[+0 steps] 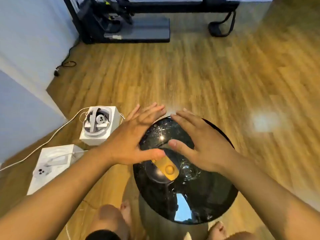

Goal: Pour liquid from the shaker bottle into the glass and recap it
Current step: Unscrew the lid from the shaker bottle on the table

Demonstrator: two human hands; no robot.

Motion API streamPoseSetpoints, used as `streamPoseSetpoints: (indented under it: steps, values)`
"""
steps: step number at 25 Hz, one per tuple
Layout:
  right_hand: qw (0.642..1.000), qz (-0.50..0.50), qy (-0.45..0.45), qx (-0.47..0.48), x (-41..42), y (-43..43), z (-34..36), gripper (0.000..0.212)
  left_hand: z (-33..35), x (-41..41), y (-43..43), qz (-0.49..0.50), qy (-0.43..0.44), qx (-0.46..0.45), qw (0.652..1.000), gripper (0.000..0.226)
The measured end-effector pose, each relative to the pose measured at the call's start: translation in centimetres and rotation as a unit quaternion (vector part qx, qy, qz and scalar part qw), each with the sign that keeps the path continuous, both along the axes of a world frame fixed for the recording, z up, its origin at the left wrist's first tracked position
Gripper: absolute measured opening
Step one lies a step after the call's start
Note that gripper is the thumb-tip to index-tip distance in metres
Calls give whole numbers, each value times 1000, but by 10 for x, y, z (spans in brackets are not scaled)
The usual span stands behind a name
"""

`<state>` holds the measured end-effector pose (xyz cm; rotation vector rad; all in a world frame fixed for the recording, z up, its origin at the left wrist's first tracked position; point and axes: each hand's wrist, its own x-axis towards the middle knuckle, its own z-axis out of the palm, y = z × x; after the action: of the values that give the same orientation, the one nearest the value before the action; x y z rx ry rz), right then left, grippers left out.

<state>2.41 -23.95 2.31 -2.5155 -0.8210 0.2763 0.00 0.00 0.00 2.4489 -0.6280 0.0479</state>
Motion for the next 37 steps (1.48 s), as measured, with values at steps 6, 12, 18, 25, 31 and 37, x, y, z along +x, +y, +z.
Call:
streamPoseSetpoints:
  steps: [6,12,18,25,31,37]
  values:
    - [999,-14,12,-46,-49,22,-77,80,-109,-59,-12,30,41,-9,999,125]
    - [978,-145,-32,-148,-76,77,-102,75,-170,-95,-45,185,167,-279,927,101]
    - [970,-141,-75,-185,-78,82,-113,63,-183,-78,-56,240,232,-347,877,103]
    - [965,149,-78,-202,-45,46,-91,88,-186,-82,-55,256,199,-328,887,104]
    - [961,-9,-67,-267,-58,71,-90,76,-188,-84,-63,264,222,-329,879,101]
    - [970,122,-96,-189,-62,64,-100,73,-185,-85,-56,239,179,-281,912,88]
